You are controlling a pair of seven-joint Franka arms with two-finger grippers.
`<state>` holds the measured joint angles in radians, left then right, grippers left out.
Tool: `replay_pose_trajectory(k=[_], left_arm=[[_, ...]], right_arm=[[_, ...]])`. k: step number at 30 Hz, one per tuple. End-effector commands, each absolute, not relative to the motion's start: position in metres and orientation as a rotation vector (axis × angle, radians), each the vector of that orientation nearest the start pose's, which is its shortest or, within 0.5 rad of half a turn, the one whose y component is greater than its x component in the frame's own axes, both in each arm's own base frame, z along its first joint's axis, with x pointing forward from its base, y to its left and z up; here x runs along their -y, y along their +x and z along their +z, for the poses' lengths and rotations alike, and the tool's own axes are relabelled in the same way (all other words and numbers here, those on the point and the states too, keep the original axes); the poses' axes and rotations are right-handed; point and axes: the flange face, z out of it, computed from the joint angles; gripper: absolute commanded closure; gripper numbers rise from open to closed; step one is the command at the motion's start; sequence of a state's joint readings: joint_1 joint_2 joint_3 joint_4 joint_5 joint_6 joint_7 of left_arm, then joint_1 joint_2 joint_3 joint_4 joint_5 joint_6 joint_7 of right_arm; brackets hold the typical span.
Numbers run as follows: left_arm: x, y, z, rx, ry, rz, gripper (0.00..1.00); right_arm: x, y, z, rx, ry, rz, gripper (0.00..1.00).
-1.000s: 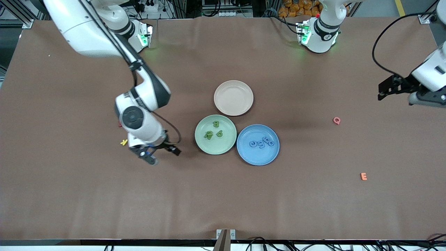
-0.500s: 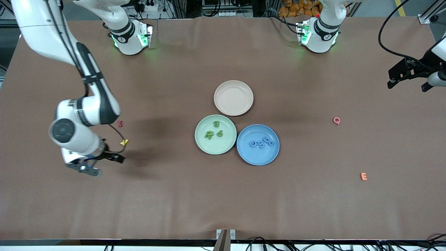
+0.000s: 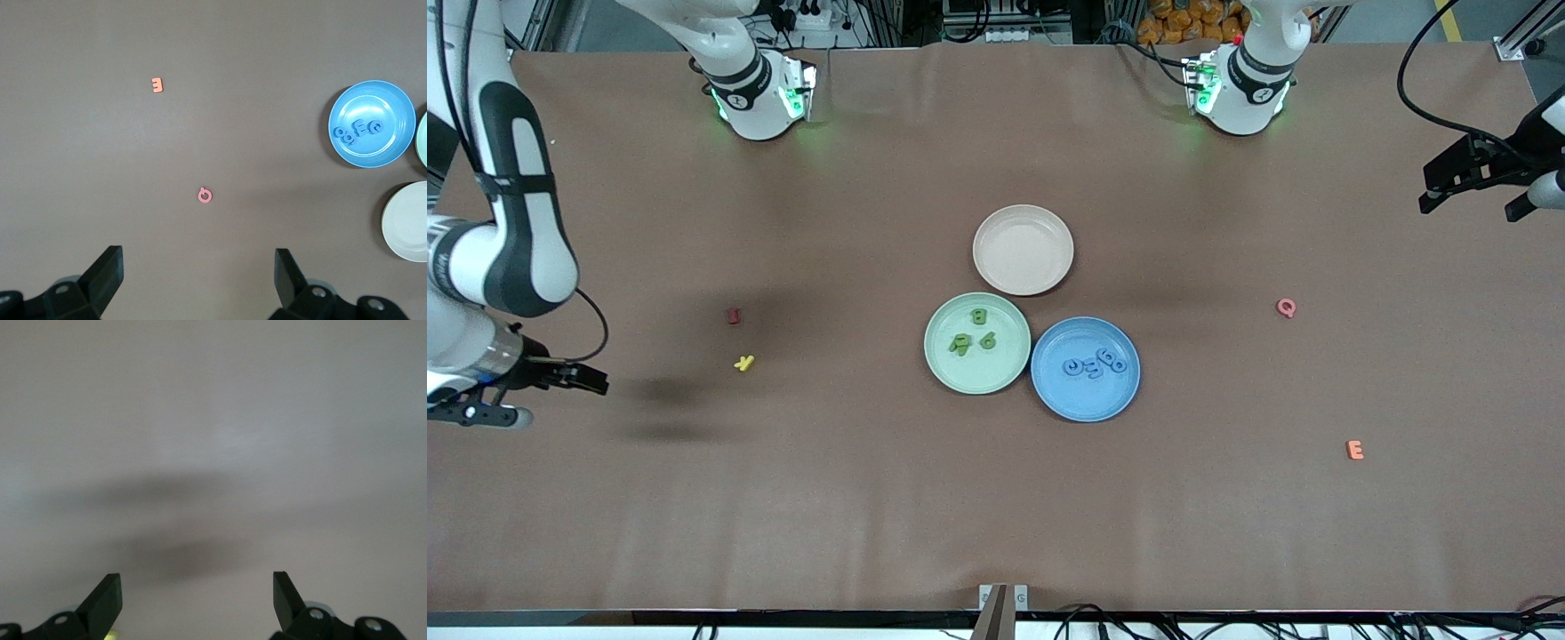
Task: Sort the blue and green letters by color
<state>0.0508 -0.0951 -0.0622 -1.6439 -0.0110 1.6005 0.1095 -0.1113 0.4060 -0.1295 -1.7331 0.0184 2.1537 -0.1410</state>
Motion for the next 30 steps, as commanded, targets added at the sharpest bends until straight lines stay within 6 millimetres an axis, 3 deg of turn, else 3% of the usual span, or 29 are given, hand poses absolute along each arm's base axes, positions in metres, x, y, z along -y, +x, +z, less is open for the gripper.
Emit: replay_pose_trajectory(k=[1,12,17,30], left_arm=[[0.006,0.531,0.648,-0.151,-3.163,-0.070,0.00],[0.007,0.535,0.643,-0.142,-3.171,-0.058,0.00],[0.009,0.536,0.652,-0.144,-3.164,-0.089,0.00],[0.010,0.537,0.651,-0.149,-3.165,-0.087,0.00]], right_arm=[[0.143,0.624,0.429,-0.138,-3.132,0.041,0.00],[0.129,0.578,0.534,-0.138,-3.093,0.109,0.00],[0.120,0.561,0.577,-0.172,-3.085,0.111,0.00],[0.031,0.521,0.652,-0.271,-3.089,0.096,0.00]])
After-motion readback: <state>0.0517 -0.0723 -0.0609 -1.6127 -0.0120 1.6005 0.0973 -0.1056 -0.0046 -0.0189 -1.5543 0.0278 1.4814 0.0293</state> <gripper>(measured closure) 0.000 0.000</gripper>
